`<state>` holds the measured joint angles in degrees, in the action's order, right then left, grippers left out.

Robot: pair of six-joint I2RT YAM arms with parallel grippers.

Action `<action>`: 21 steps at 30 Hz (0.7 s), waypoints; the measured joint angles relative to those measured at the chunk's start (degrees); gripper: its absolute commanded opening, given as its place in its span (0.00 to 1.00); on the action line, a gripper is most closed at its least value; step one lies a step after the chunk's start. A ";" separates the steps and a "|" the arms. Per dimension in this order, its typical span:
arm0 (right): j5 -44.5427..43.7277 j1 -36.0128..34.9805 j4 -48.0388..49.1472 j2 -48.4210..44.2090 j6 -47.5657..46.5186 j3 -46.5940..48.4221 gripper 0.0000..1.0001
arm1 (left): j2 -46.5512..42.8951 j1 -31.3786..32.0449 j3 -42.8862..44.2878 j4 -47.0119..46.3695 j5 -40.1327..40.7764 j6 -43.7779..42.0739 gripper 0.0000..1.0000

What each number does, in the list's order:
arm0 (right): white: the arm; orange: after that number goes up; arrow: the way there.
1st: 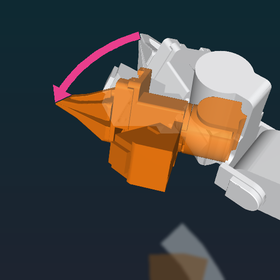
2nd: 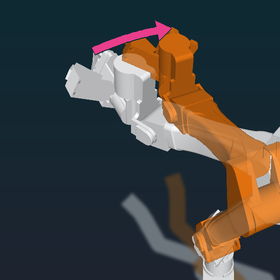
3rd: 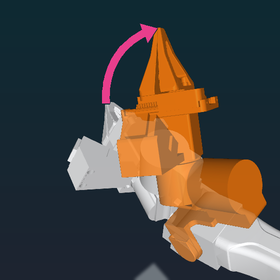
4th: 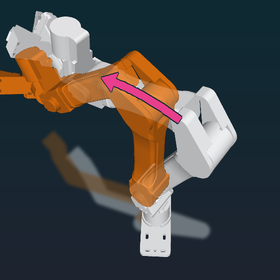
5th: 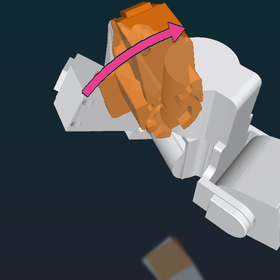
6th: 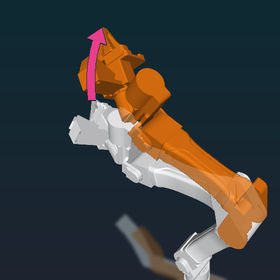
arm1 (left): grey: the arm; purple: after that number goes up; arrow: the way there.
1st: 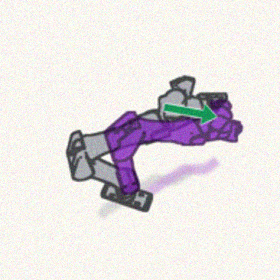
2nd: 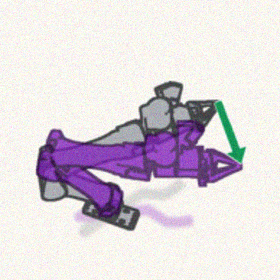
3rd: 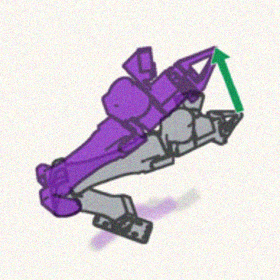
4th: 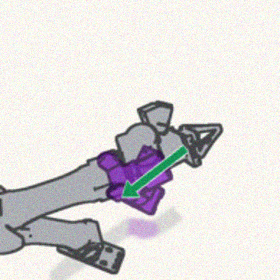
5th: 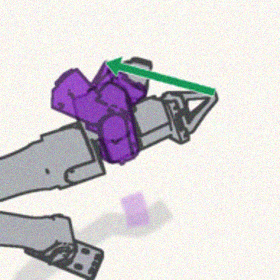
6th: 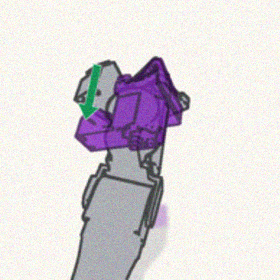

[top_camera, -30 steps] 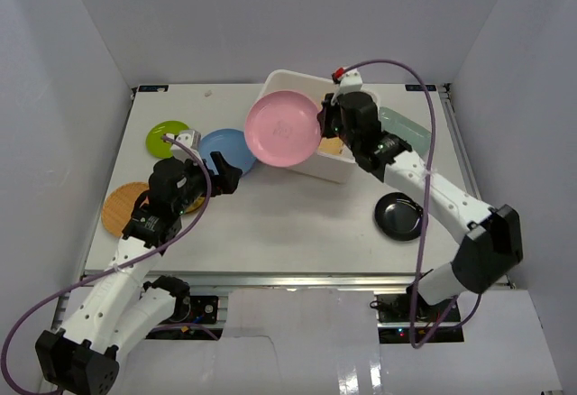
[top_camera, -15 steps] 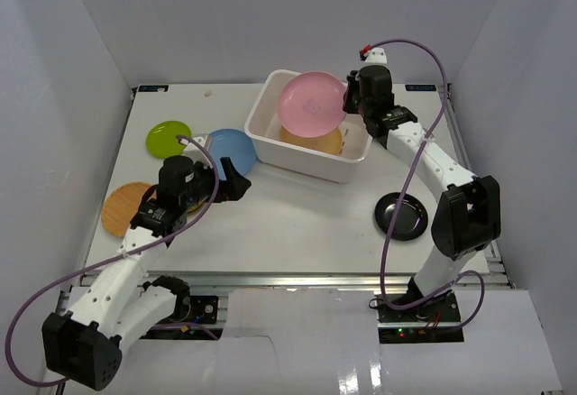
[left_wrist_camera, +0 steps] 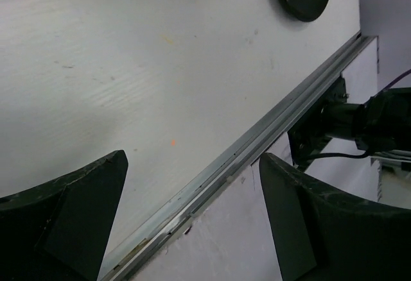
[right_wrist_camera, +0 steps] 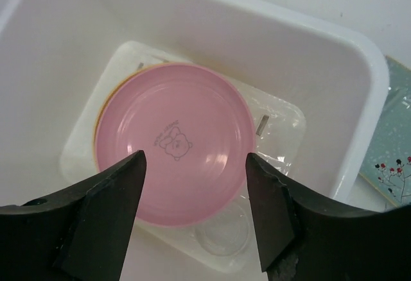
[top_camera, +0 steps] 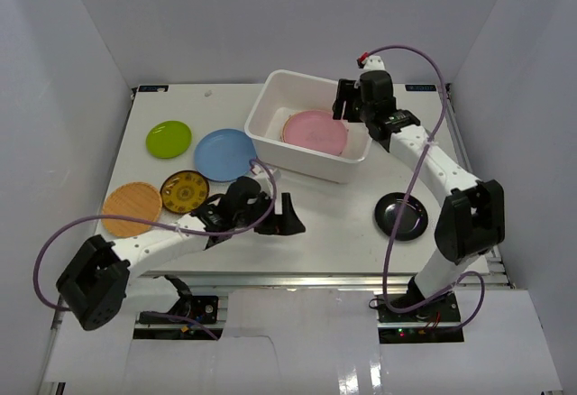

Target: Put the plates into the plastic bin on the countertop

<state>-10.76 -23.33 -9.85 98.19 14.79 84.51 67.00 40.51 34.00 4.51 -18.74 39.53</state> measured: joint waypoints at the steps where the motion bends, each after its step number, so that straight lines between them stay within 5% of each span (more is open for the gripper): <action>1: 0.48 -0.02 -0.07 -1.99 0.04 -0.92 0.68 | 2.36 3.56 1.27 -0.57 2.08 0.68 0.93; 7: 3.08 0.02 1.29 -25.18 1.33 -9.22 0.61 | 19.28 19.19 10.64 -6.25 13.73 3.61 0.85; 13: 4.83 0.02 4.28 -45.40 2.95 -16.87 0.58 | 35.76 27.58 23.63 -8.22 23.54 4.79 0.84; 21: 8.63 0.02 2.25 -52.54 4.61 -24.15 0.57 | 49.13 30.60 36.72 -10.49 31.50 6.62 0.77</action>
<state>-2.13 -23.31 -7.60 45.65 19.40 60.36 116.14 71.11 70.72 -5.98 12.75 46.15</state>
